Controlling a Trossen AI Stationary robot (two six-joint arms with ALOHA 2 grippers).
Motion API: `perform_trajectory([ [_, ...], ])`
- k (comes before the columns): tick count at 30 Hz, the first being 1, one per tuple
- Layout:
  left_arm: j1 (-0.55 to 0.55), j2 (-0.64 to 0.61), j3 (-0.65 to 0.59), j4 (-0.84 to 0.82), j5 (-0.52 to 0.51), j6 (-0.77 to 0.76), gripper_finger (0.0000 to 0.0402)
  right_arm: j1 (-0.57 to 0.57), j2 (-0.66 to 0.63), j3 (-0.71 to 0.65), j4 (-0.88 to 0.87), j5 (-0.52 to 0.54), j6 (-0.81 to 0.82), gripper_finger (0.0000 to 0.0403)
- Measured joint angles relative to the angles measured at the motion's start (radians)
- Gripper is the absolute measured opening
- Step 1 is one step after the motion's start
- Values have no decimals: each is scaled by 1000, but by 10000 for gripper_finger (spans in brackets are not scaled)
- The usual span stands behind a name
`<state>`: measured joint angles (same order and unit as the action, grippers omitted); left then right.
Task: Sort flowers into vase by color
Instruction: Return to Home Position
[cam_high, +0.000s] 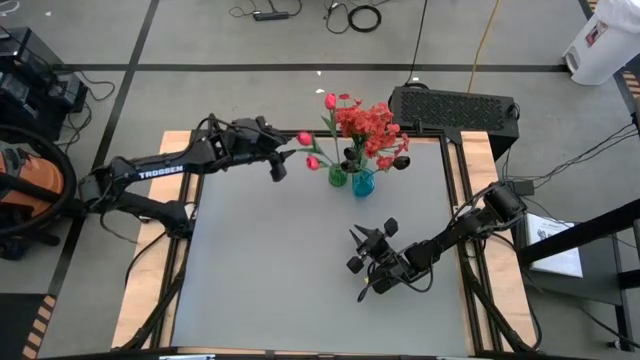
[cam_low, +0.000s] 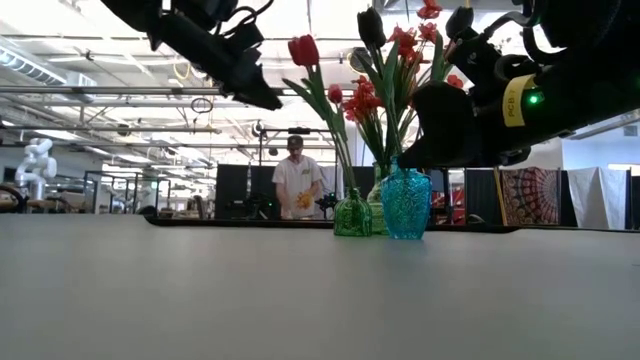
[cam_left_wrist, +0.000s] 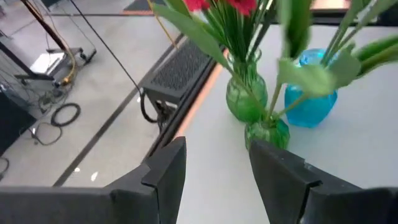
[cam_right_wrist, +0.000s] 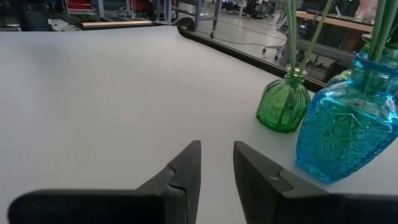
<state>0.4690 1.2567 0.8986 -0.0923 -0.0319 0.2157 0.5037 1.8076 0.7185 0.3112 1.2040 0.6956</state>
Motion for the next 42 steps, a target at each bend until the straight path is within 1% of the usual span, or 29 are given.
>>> perform_trajectory([
  [8, -3, -6, 0, -181, 0, -2, 183, 0, 0, 0, -3, -6, -9, 86],
  [13, -16, -35, 0, -250, 0, -27, 183, 0, -1, 0, -4, -6, -66, 86],
  [17, -32, -95, -1, -285, 0, -34, 183, 4, -24, 0, -2, -6, -110, 86],
  [21, -34, -187, -1, -349, 0, -50, 183, 14, -70, 0, -18, -6, -161, 86],
  [25, -34, -284, -3, -436, 0, -54, 183, 29, -137, 0, -92, -6, -186, 86],
  [29, -34, -379, -26, -510, 0, -66, 183, 50, -226, 0, -220, -5, -179, 86],
  [33, -34, -470, -45, -585, 0, -85, 183, 70, -320, 0, -407, -6, -121, 86],
  [36, -34, -530, -62, -616, 0, -106, 183, 90, -392, 0, -591, -6, -31, 86],
  [42, -34, -663, -137, -625, 0, -110, 183, 141, -534, 0, -1012, -5, 260, 86],
])
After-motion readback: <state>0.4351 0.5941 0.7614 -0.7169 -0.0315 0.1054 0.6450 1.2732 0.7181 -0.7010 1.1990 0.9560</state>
